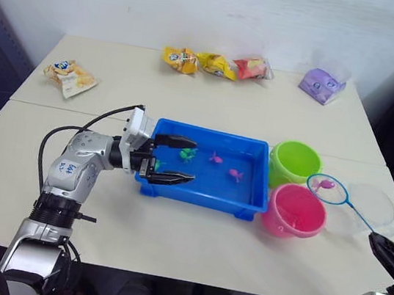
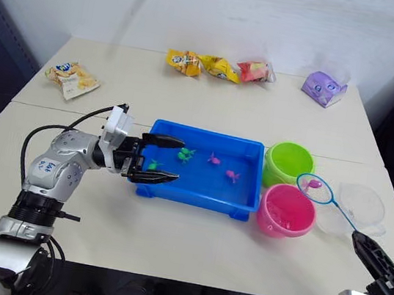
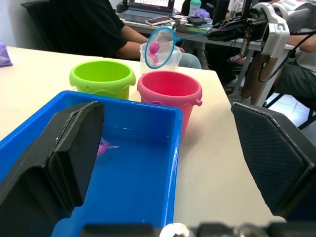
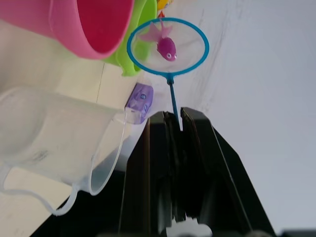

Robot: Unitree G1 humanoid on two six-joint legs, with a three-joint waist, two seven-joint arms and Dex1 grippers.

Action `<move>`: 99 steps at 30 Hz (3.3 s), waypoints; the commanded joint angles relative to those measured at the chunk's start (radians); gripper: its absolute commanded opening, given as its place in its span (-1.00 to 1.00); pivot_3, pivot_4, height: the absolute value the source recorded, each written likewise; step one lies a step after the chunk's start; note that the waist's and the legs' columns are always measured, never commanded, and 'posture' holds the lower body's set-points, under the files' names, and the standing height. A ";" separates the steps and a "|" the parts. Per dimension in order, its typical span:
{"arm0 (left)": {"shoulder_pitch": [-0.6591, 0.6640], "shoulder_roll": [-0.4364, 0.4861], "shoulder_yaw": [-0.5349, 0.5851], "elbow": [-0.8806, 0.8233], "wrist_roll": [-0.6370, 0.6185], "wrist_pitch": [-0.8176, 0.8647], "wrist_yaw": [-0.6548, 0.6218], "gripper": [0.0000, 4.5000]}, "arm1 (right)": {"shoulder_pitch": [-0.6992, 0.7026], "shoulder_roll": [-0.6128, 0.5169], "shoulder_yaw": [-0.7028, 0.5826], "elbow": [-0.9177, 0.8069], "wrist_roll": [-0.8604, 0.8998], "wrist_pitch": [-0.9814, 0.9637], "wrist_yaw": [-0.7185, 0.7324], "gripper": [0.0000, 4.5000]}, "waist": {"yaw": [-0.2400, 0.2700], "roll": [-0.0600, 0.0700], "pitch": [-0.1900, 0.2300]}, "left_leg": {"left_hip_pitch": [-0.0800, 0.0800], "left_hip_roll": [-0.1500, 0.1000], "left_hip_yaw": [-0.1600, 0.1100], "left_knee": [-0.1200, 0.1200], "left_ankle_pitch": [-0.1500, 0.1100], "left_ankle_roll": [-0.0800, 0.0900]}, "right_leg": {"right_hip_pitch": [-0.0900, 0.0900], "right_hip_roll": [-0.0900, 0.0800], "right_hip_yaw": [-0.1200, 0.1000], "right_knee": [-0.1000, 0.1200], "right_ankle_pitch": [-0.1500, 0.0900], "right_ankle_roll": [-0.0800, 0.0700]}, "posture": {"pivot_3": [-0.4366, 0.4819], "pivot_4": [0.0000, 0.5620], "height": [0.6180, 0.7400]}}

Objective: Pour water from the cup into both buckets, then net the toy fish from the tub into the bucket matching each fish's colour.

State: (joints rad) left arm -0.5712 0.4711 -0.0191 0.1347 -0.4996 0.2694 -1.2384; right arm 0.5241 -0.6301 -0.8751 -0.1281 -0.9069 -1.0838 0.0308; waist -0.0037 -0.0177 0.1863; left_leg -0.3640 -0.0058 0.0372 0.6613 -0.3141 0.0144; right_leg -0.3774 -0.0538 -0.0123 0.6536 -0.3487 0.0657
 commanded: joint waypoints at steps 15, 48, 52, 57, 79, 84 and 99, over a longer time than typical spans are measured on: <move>0.005 -0.003 0.012 0.019 0.018 -0.073 -0.001 0.97 | 0.125 -0.064 0.166 0.070 -0.197 0.172 -0.385 -1.00 | -0.002 0.000 0.000 | 0.002 0.000 0.001 -0.001 0.000 0.000 | 0.001 0.000 0.001 0.000 0.000 -0.001 | -0.05 -0.47 1.00; 0.004 -0.034 0.022 0.007 0.013 -0.092 0.058 0.97 | 0.176 -0.015 0.248 -0.254 -0.145 0.494 -0.397 -1.00 | -0.001 0.001 -0.001 | 0.004 0.000 0.002 -0.006 0.001 -0.002 | 0.001 0.001 0.002 0.000 0.000 -0.001 | -0.05 -0.47 1.00; -0.001 -0.031 0.022 0.018 0.014 -0.095 0.054 0.97 | 0.185 -0.020 0.238 -0.283 -0.039 0.476 -0.358 -1.00 | -0.002 0.001 -0.001 | 0.005 0.000 0.002 -0.006 0.001 -0.002 | 0.001 0.001 0.002 0.000 0.000 0.000 | -0.05 -0.47 1.00; 0.008 -0.008 0.035 0.017 0.016 -0.082 0.061 0.97 | 0.154 -0.137 0.362 -0.343 0.514 0.495 -0.039 -1.00 | -0.016 -0.001 0.000 | 0.007 0.000 0.002 -0.006 0.001 -0.002 | 0.003 0.001 0.003 0.000 0.000 0.000 | -0.05 -0.47 1.00; 0.253 0.144 0.181 -0.169 -0.012 -0.036 0.161 0.97 | -0.743 -0.398 0.953 0.000 0.749 0.820 0.636 -1.00 | -0.001 -0.002 0.001 | -0.001 0.000 -0.001 -0.006 0.000 0.002 | -0.001 -0.003 -0.002 -0.007 0.000 0.000 | -0.05 -0.47 1.00; 0.296 0.143 0.196 -0.204 -0.018 -0.035 0.176 0.97 | -0.825 -0.371 0.995 0.140 0.660 0.676 0.616 -1.00 | -0.003 -0.002 0.001 | -0.006 0.000 -0.002 -0.003 0.000 0.002 | -0.005 -0.003 -0.004 -0.006 0.000 0.000 | -0.05 -0.47 1.00; 0.317 0.196 0.192 -0.192 -0.020 -0.046 0.118 0.97 | -0.898 -0.354 1.072 0.163 0.690 0.626 0.811 -1.00 | -0.007 -0.002 0.001 | -0.006 0.000 -0.002 -0.002 0.000 0.002 | -0.004 -0.003 -0.004 -0.005 0.000 0.000 | -0.05 -0.47 1.00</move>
State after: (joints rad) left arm -0.2565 0.6492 0.1595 -0.0349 -0.5024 0.2303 -1.0994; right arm -0.3826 -0.9741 0.1916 0.0946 -0.2616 -0.4922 0.7823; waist -0.0106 -0.0199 0.1871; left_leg -0.3699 -0.0058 0.0350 0.6593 -0.3142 0.0163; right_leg -0.3815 -0.0565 -0.0168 0.6486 -0.3486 0.0659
